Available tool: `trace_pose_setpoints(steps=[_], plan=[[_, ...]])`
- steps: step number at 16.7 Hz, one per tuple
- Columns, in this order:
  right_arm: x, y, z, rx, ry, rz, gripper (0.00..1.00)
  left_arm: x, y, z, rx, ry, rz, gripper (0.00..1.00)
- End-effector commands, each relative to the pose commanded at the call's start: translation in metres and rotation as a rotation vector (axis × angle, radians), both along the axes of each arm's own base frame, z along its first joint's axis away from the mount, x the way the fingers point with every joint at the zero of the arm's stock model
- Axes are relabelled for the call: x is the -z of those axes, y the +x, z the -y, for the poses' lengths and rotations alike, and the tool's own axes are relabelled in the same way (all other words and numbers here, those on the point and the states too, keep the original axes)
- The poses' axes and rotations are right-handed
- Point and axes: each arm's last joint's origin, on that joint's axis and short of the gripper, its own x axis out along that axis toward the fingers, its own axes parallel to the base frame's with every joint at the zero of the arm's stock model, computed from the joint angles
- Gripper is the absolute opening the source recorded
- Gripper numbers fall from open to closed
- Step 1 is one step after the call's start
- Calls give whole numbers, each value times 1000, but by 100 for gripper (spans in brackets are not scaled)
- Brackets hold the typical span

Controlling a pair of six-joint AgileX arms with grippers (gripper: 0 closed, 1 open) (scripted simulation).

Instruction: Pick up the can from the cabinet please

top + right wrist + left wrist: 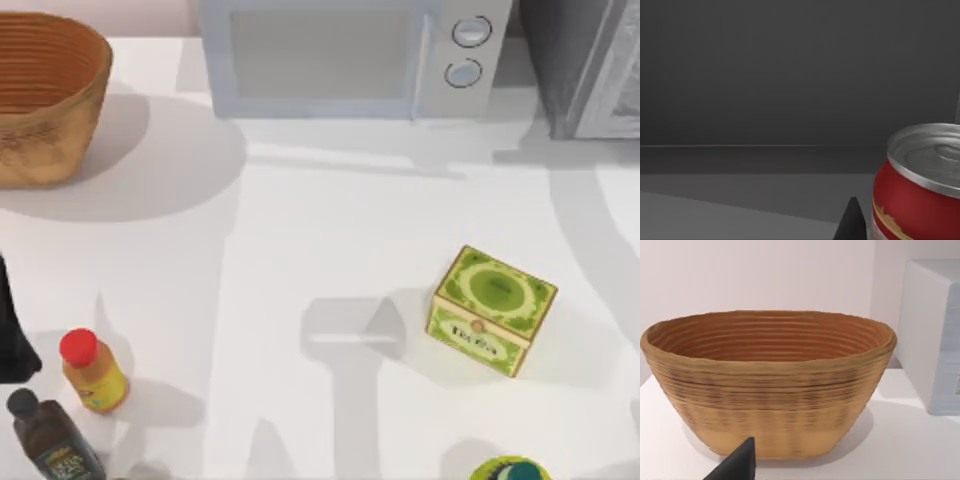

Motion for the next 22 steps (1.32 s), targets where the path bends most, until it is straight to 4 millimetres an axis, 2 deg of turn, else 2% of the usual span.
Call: trace_pose_setpoints(steps=[4, 7, 10, 17, 20, 22], plan=[[29, -22, 10, -10, 4, 12, 0, 0, 0, 0, 0, 0, 0, 100], [71, -40, 20, -15, 0, 0, 0, 0, 0, 0, 0, 0, 0, 100], [130, -55, 29, -16, -7, -29, 0, 0, 0, 0, 0, 0, 0, 100], [289, -80, 44, -13, -12, -76, 0, 0, 0, 0, 0, 0, 0, 100], [341, -83, 47, -12, -9, -63, 0, 0, 0, 0, 0, 0, 0, 100], [364, -83, 48, -12, -8, -47, 0, 0, 0, 0, 0, 0, 0, 100]])
